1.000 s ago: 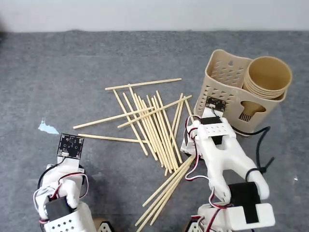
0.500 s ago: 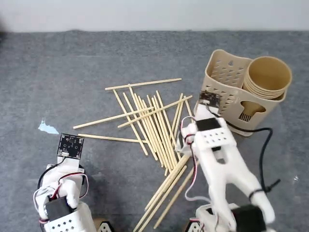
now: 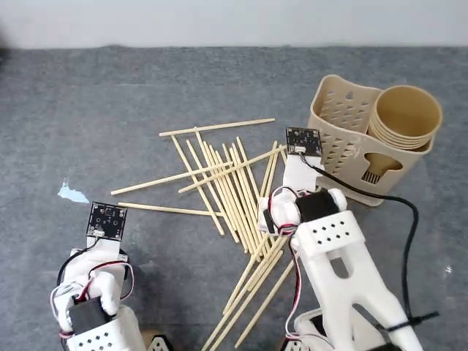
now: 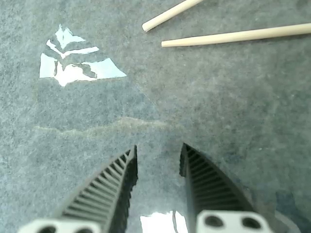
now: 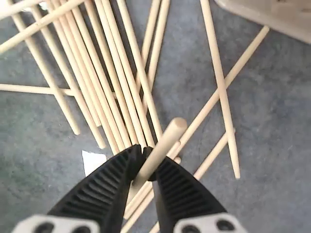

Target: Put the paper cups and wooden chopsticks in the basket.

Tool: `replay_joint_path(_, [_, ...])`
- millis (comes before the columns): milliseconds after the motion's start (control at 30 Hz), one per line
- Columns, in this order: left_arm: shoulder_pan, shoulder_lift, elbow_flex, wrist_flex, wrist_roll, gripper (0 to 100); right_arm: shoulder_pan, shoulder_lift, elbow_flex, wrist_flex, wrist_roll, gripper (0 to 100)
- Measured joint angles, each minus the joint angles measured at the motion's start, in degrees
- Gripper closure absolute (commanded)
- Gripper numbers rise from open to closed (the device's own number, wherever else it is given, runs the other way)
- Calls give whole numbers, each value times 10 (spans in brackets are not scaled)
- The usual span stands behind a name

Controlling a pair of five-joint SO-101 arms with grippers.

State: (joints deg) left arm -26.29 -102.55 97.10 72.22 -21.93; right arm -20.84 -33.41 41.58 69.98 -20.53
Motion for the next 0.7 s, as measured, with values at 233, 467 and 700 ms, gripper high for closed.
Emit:
replay_joint_path(233, [0,0,0,0,0,863,1,-38,-82,0,59,991])
replay_joint_path(467, [0,0,0,0,0,863,1,-40,-176,0,113,991])
replay_joint_path(700, [0,0,0,0,0,863,1,-40,-266,0,152,991])
